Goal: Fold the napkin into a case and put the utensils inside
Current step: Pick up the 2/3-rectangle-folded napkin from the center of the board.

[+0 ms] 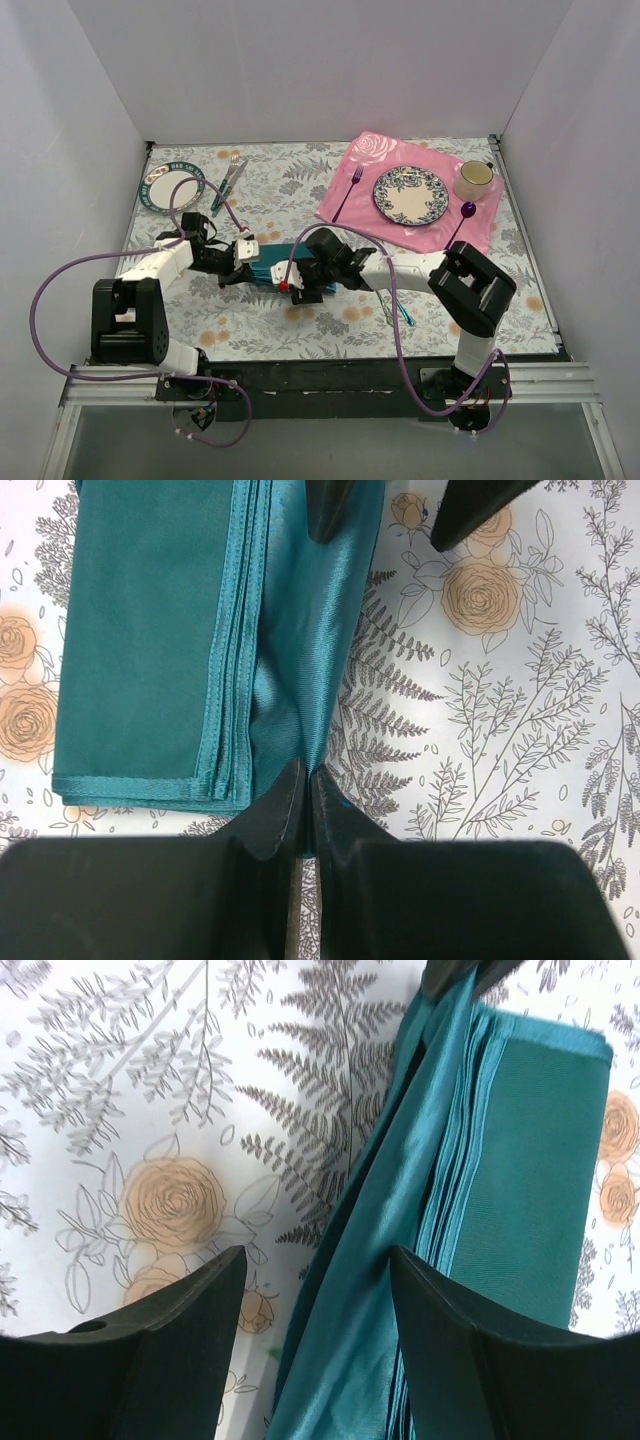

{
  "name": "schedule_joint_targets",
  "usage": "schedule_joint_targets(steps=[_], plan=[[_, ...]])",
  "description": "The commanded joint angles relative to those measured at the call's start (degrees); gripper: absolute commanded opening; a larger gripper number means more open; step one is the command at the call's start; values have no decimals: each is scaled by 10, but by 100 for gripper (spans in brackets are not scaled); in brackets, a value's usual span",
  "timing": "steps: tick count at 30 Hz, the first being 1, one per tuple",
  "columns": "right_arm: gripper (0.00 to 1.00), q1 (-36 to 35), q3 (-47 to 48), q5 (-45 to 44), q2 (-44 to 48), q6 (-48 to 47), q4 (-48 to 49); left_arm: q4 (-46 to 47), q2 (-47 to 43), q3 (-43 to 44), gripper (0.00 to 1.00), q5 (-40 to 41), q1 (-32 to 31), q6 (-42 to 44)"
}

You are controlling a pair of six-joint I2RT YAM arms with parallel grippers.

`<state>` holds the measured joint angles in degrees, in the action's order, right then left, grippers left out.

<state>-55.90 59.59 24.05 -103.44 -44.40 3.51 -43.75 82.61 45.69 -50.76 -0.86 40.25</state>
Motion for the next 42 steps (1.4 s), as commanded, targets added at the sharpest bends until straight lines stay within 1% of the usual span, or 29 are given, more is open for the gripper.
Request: schedule_joint_targets(steps=[1,5,6,7,8,10,12,13,15,16,17,18,19,20,21,22,23,24,26,27,28,30,33,34,35,36,38,39,42], plan=[[66,-3,-18,-44,-4,-14,44,-32,-1,16,0,-35,8,23],[60,-4,-16,-76,-18,-17,48,-44,4,23,0,-43,8,25],[59,-4,-16,-78,-18,-17,43,-49,11,26,0,-46,25,23],[57,-4,-18,-80,-17,-17,44,-55,14,31,0,-47,27,29],[53,-4,-21,-81,-14,-17,46,-57,17,32,0,-49,28,30],[50,-4,-22,-85,-14,-17,47,-58,21,34,0,-53,33,26],[45,-4,-21,-90,-18,-17,47,-64,26,40,0,-58,36,28],[35,-4,-22,-90,-17,-17,48,-67,30,42,0,-59,38,28],[24,-4,-21,-89,-16,-17,47,-73,32,45,0,-58,39,34],[11,-4,-20,-88,-15,-15,42,-75,32,44,0,-58,39,37],[5,-5,-16,-81,-15,-12,37,-78,28,43,0,-59,40,42],[1,-4,-12,-75,-15,-9,34,-82,26,38,0,-60,40,55],[1,-4,-5,-68,-13,-6,28,-79,21,34,1,-61,41,55],[1,-4,-1,-56,-12,-2,14,-74,4,27,9,-64,43,54],[1,-4,3,-49,-12,2,9,-58,-8,10,29,-65,46,53],[1,-4,11,-42,-11,3,-1,-48,-23,-3,37,-69,46,51],[1,-4,14,-32,-11,9,-9,-34,-58,-18,41,-72,46,46],[1,-3,18,-26,-11,10,-15,-6,-83,-57,48,-74,46,43],[1,-1,25,-10,-12,14,-25,32,-132,-99,54,-86,46,41],[1,3,26,-5,-12,19,-29,84,-187,-124,57,-88,46,32],[1,4,28,-2,-13,20,-32,109,-210,-159,60,-89,43,11],[1,11,41,13,-16,33,-58,139,-255,-185,63,-87,33,14],[1,19,61,32,-25,47,-82,143,-266,-200,69,-71,17,15],[1,22,64,38,-29,52,-85,146,-267,-199,72,-68,-4,14],[1,24,66,48,-31,56,-86,148,-269,-203,76,-66,-11,10],[1,27,72,52,-33,57,-90,179,-271,-209,77,-55,-27,-2],[1,28,82,62,-40,63,-104,220,-288,-232,76,-36,-48,-31],[1,29,88,64,-43,67,-107,254,-293,-238,76,-16,-71,-51],[1,31,97,72,-53,80,-119,292,-297,-253,73,17,-115,-89]])
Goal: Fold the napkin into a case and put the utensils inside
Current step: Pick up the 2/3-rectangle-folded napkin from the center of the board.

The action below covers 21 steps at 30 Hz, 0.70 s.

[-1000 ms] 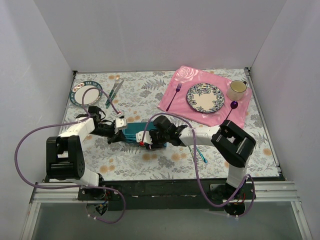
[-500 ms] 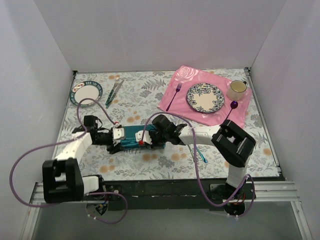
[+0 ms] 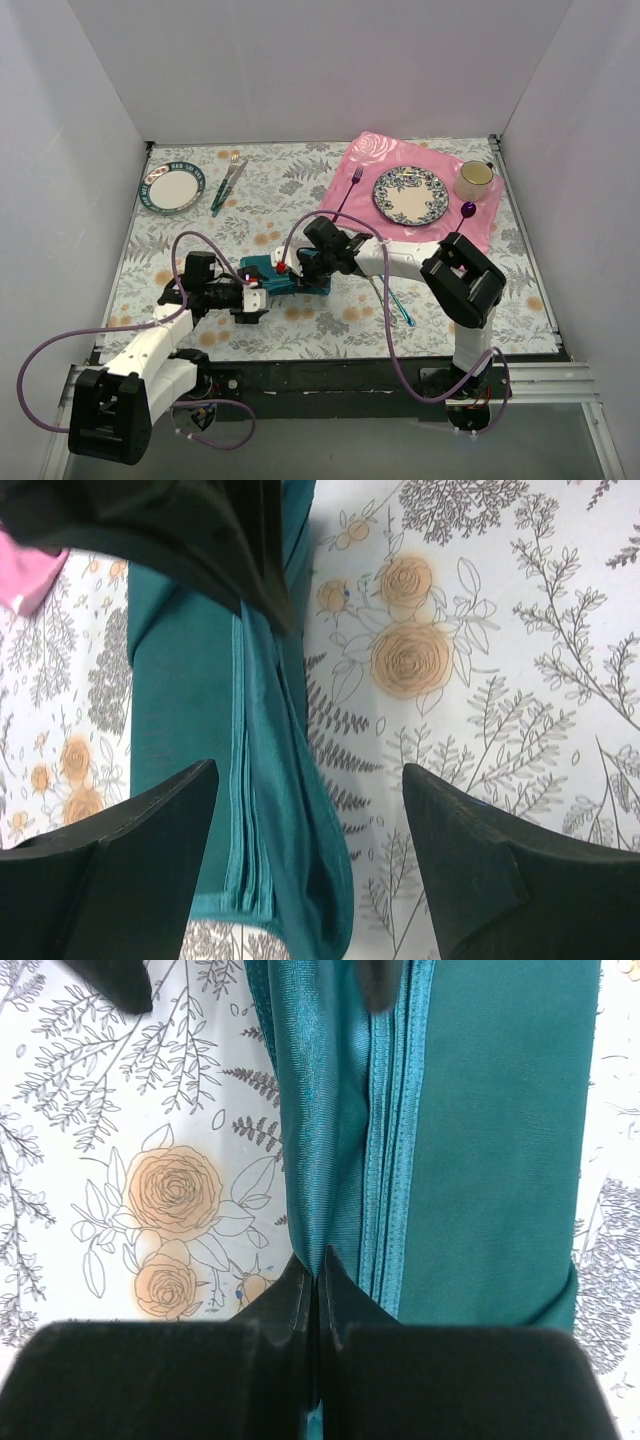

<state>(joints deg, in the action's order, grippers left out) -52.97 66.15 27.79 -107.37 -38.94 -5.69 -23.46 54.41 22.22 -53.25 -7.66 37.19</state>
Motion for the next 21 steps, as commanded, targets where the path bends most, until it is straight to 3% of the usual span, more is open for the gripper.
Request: schedule_joint_targets(steps=[1,8,16,21], plan=[[1,2,37,38,-18,28,-28,97,-12,-20,72,49,-56,-67],[1,9,59,48,-34,47,-50,145,-20,-29,72,90,-99,-96],[1,12,75,53,-49,76,-63,2,-76,7,76,97,-99,-68],[1,13,90,57,-56,81,-71,6,-127,-40,75,140,-100,-69]])
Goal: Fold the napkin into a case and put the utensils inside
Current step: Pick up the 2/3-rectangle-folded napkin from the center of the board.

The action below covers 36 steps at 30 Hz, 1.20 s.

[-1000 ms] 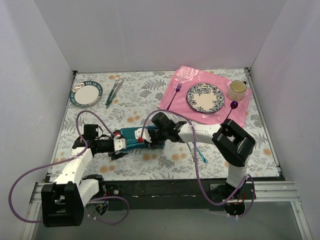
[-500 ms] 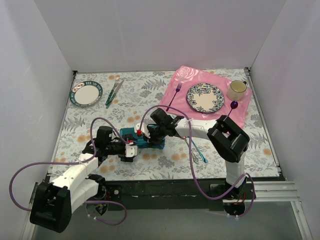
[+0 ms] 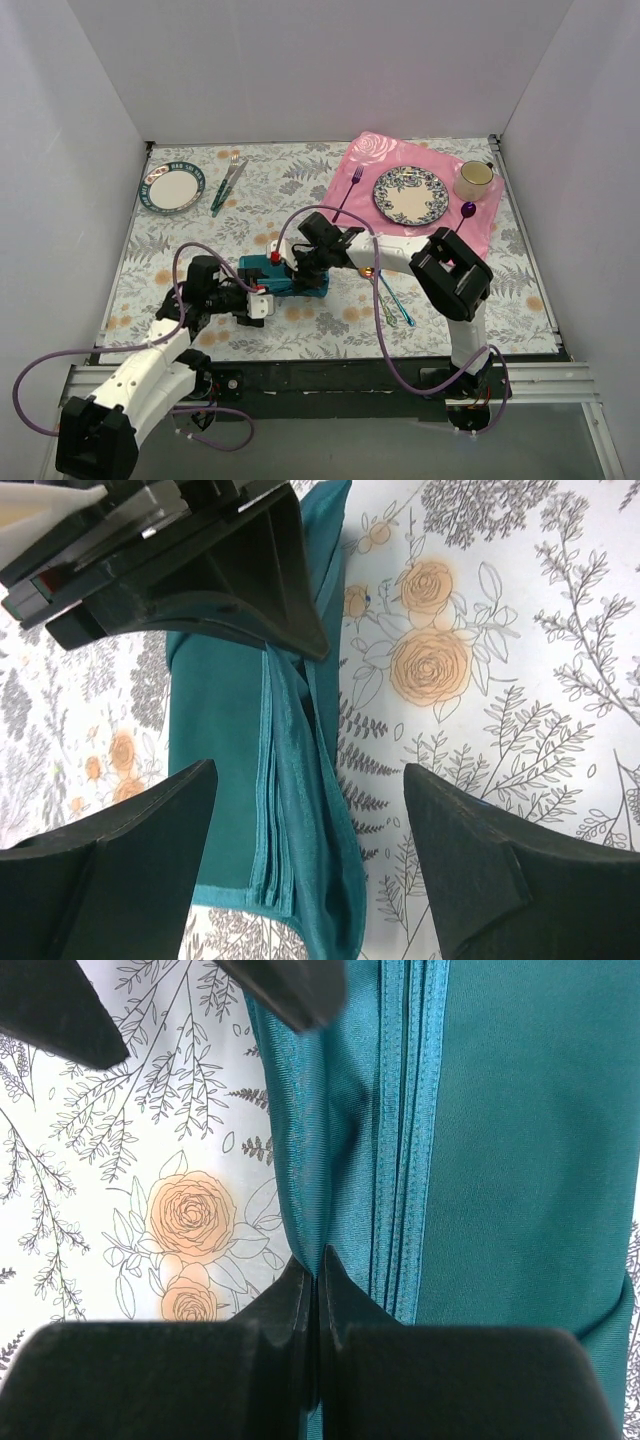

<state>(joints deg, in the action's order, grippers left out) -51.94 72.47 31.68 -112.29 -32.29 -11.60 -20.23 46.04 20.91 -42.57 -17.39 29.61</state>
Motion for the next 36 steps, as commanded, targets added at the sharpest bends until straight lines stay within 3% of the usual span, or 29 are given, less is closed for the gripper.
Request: schedule_joint_targets(steps=[1,8,18,23,25,36], plan=[[1,4,28,18,-8,14,-17,-13,-60,-40,74,44,-3,0],[1,5,42,21,-18,18,-31,-3,-181,-77,74,71,-5,-24],[1,13,62,31,-34,39,-42,-25,-104,-50,67,72,-37,14],[1,18,72,50,-40,51,-50,107,-81,-92,66,226,-148,-37],[1,18,76,57,-41,54,-55,140,-61,-102,64,249,-173,-40],[1,20,77,74,-43,50,-65,331,31,-136,59,332,-212,-45]])
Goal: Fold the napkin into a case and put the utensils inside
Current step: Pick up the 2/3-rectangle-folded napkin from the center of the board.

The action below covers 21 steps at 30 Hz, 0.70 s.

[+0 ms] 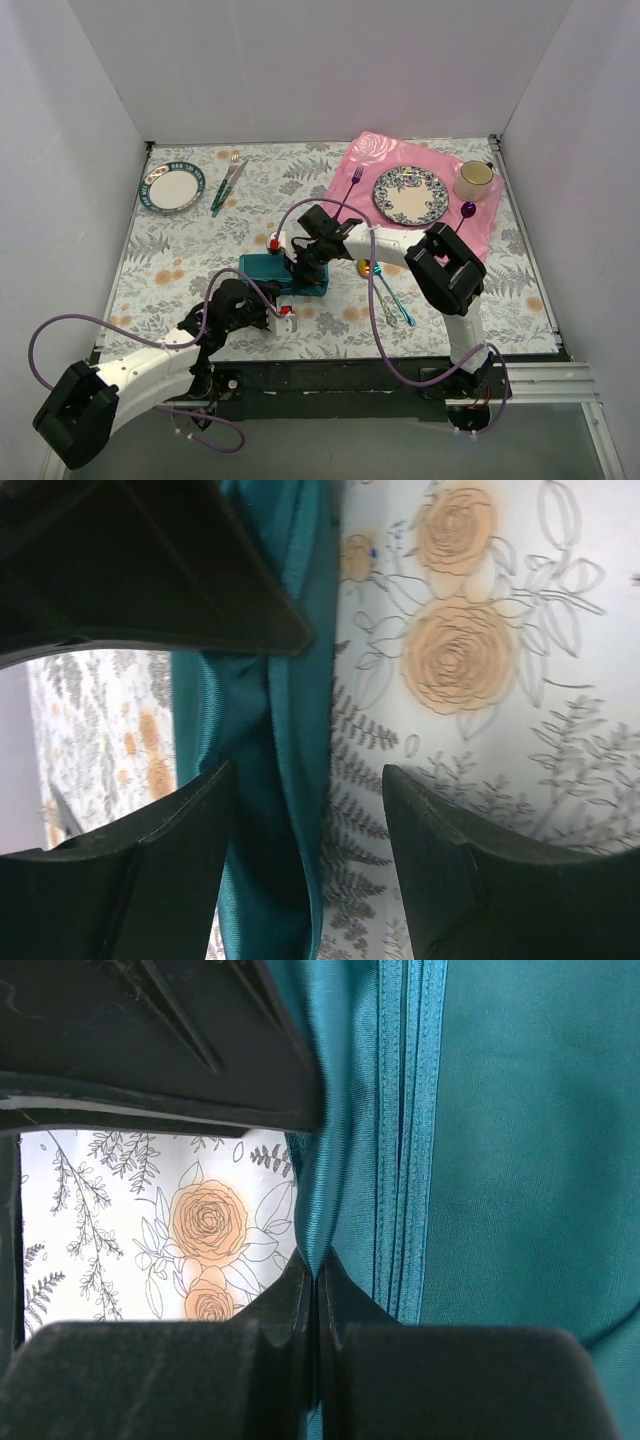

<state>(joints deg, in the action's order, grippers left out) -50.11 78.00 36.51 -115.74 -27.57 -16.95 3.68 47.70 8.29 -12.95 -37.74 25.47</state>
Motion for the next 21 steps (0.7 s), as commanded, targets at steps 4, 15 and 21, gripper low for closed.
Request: schedule_joint_targets(steps=[4,15,21], plan=[[1,2,24,33,-11,4,-14,127,39,-17,59,46,-16,2],[5,4,16,44,0,-10,-23,148,128,12,30,59,-17,-41],[41,9,11,52,24,10,-21,78,90,16,13,36,-16,-52]])
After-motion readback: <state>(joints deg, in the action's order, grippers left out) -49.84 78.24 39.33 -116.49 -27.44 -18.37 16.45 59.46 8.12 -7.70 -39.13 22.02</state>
